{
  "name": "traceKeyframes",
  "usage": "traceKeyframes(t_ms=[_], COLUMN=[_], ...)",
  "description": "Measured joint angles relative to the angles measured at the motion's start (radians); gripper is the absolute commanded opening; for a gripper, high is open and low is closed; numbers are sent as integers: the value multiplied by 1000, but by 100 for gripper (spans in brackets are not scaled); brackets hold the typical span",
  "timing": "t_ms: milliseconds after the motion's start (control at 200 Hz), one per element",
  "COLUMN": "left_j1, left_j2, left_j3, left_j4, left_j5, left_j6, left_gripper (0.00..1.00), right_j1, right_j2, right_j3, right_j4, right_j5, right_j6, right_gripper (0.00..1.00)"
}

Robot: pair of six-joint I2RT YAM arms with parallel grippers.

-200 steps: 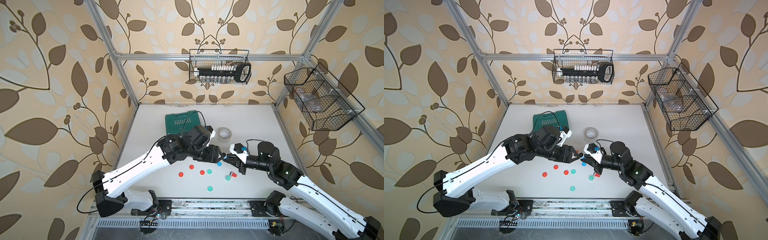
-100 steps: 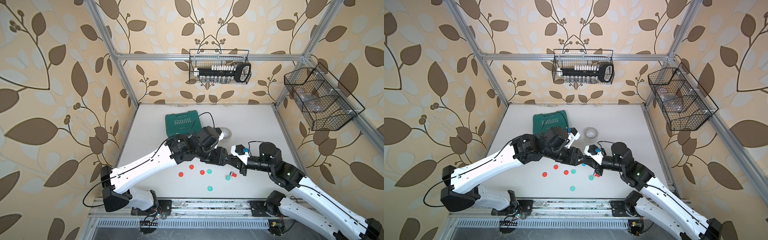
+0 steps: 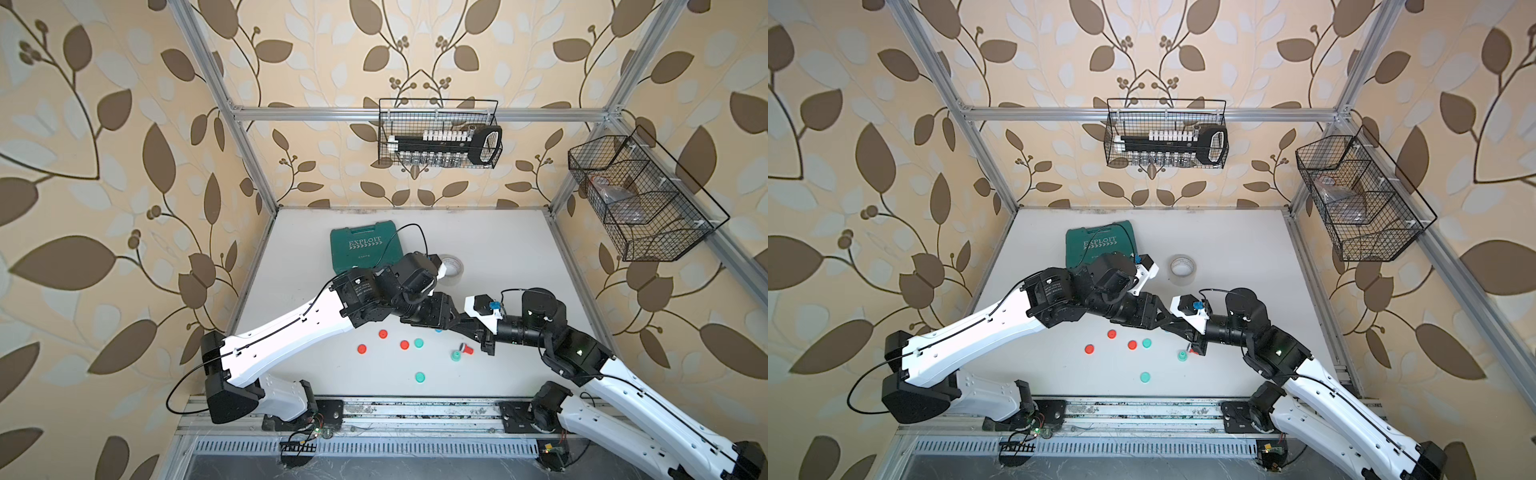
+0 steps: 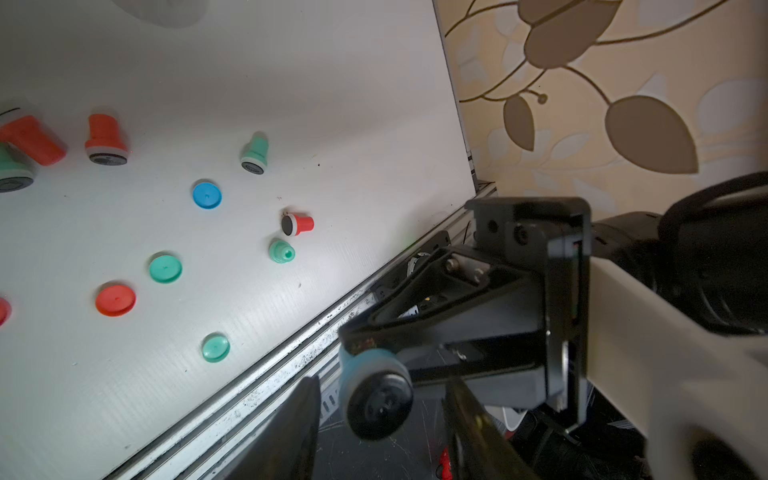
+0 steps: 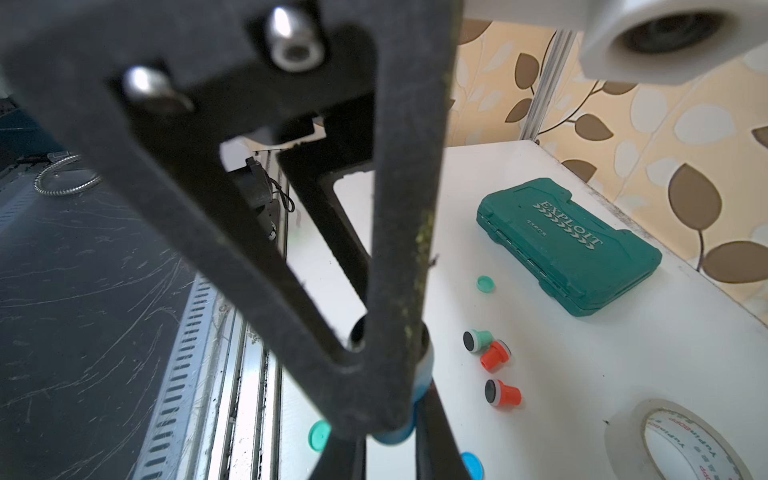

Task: Close the stamp cap
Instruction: Pick up the stamp from the center of the board.

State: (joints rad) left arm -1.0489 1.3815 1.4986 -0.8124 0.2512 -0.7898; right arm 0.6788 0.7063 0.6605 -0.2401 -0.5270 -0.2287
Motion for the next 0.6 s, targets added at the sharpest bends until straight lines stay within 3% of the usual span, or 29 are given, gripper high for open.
traceKeyframes(t_ms=[600], left_j1=[0], left_j2=[11], left_j3=[0], left_j4=[0], left_j5=[3], left_j6=[-6], left_gripper=[41], right_j1=[9], right_j2=[-4], right_j3=[-1], right_j4=[13], right_j5=[-4], right_j6=[0], right_gripper=[3])
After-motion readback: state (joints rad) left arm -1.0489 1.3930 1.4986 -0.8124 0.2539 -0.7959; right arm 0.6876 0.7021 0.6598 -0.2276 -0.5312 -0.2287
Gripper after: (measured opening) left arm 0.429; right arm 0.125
